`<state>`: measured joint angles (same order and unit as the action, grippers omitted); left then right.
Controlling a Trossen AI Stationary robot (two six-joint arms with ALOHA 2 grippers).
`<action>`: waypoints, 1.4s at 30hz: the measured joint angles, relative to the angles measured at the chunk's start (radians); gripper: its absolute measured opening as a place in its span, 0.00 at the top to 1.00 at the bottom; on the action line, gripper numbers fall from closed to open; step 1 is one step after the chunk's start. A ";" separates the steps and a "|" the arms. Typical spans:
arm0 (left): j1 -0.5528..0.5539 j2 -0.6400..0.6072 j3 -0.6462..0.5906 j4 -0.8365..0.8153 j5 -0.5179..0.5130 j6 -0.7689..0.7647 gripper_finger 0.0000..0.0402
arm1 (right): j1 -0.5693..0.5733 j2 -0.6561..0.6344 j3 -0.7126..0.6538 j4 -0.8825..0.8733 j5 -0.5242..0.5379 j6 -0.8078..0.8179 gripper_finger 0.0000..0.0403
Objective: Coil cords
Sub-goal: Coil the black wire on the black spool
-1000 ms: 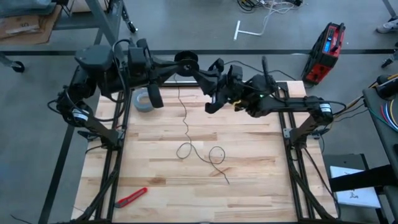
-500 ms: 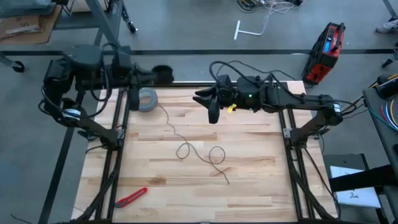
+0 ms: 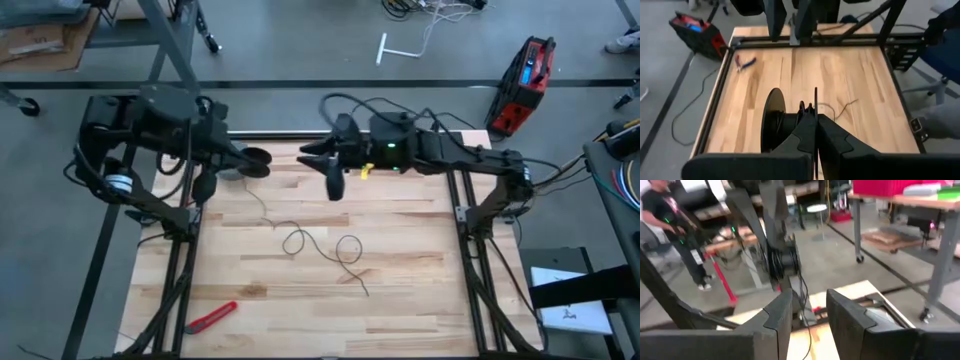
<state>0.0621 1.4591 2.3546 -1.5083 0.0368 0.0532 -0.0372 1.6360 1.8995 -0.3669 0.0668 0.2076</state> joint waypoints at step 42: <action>-0.005 0.037 -0.001 0.308 -0.120 0.003 0.93 | 0.018 0.279 0.381 -0.162 -0.019 -0.089 1.00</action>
<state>0.0576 1.4956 2.3539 -1.2005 -0.0828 0.0565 -0.0196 1.9149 2.2805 -0.5291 0.0479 0.1184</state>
